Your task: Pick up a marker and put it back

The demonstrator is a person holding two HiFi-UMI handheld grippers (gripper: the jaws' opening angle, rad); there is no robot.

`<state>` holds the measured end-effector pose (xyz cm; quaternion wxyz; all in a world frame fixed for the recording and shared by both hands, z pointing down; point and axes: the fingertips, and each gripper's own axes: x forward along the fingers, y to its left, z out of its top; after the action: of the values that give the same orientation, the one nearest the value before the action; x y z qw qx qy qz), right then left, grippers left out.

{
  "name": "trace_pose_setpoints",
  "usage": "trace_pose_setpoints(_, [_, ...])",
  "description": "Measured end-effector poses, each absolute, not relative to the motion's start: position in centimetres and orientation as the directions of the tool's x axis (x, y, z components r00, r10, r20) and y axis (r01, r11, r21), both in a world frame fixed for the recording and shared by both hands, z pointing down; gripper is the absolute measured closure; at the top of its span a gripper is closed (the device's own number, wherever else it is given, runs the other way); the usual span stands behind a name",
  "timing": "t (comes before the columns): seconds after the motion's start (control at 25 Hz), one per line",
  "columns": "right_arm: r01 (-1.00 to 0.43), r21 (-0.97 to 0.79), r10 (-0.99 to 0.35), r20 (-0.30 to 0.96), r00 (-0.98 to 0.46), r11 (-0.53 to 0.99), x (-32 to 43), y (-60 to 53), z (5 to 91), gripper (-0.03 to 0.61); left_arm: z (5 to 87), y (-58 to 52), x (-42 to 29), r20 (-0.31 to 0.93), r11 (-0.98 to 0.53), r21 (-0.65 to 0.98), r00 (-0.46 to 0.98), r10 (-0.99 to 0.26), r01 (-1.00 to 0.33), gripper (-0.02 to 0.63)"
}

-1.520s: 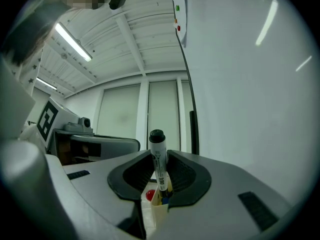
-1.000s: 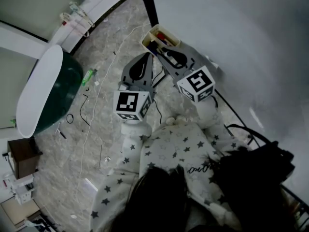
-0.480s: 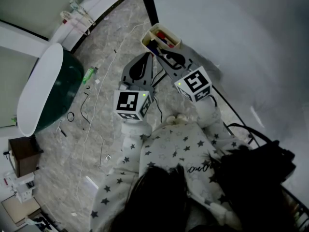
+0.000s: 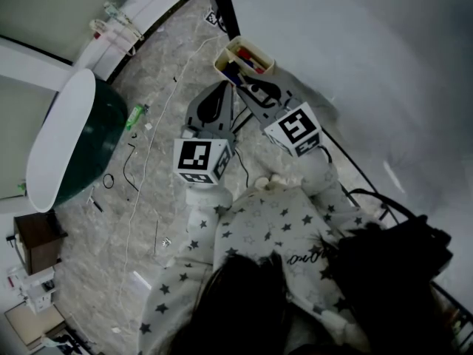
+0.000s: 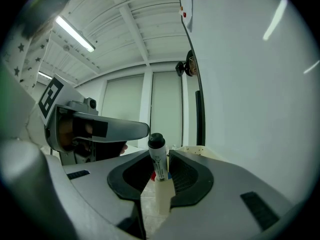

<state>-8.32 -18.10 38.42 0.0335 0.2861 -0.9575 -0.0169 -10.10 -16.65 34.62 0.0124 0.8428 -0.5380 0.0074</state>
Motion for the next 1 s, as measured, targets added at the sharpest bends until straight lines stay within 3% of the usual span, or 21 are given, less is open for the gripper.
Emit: trace_pose_setpoints(1.0, [-0.477, 0.067, -0.470, -0.097, -0.877, 0.877, -6.7, -14.8, 28.2, 0.495, 29.4, -15.1, -8.5, -0.030, -0.497, -0.028, 0.498, -0.867, -0.867, 0.614])
